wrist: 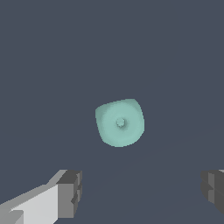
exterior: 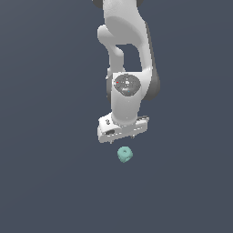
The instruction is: Pick up the object and move it to a goal position.
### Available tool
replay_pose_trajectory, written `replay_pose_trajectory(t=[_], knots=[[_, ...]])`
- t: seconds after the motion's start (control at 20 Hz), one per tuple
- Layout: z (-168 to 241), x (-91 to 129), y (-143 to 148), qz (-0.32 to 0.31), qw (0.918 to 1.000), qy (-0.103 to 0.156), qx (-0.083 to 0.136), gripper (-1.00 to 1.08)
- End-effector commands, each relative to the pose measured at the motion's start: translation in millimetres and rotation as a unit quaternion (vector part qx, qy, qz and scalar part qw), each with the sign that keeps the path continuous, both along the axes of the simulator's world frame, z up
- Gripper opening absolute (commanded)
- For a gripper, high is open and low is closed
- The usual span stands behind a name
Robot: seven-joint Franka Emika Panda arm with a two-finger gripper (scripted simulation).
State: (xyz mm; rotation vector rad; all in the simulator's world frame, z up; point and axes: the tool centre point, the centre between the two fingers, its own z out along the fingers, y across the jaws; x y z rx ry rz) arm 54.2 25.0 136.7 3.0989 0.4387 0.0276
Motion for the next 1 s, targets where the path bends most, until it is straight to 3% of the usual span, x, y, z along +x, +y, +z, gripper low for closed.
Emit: replay_pose_trajectory(t=[0.0, 0.45, 0.95], knots=[[-12.3, 8.3, 4.1, 0.033, 0.9994, 0.003, 0.000, 1.00], [-41.5, 25.1, 13.1, 0.107, 0.9942, 0.009, 0.003, 1.00], [-50.4, 27.3, 14.2, 0.119, 0.9929, 0.010, 0.003, 1.00]])
